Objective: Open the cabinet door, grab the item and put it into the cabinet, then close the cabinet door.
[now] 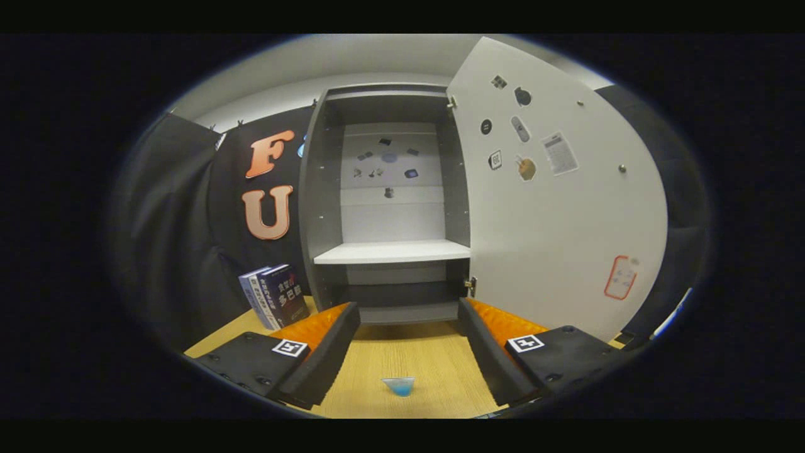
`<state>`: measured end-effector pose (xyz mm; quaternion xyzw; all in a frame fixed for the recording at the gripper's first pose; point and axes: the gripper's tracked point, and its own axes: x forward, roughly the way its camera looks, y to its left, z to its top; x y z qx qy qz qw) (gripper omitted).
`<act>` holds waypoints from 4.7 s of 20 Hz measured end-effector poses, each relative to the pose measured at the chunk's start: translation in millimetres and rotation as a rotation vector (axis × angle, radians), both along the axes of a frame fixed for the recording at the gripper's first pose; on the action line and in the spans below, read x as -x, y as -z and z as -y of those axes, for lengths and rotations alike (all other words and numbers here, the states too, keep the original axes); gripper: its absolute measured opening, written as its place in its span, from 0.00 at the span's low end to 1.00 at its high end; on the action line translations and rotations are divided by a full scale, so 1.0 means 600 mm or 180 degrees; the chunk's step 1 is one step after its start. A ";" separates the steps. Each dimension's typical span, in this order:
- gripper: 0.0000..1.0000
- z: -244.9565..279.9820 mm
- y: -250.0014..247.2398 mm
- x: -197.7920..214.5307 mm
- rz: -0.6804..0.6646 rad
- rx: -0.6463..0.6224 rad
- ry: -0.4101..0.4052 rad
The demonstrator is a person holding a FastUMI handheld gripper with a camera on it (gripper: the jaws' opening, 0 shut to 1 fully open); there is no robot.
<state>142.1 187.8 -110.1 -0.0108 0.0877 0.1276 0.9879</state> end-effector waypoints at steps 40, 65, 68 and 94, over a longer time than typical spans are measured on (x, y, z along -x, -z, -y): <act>0.58 -0.007 0.123 0.072 -0.1258 0.0013 -0.0071; 0.57 -0.067 -0.057 -0.062 -0.0440 -0.0205 -0.0204; 0.57 -0.065 -0.072 -0.095 -0.0422 -0.0225 -0.0177; 0.58 -0.128 0.093 -0.370 -0.0930 0.0099 -0.0282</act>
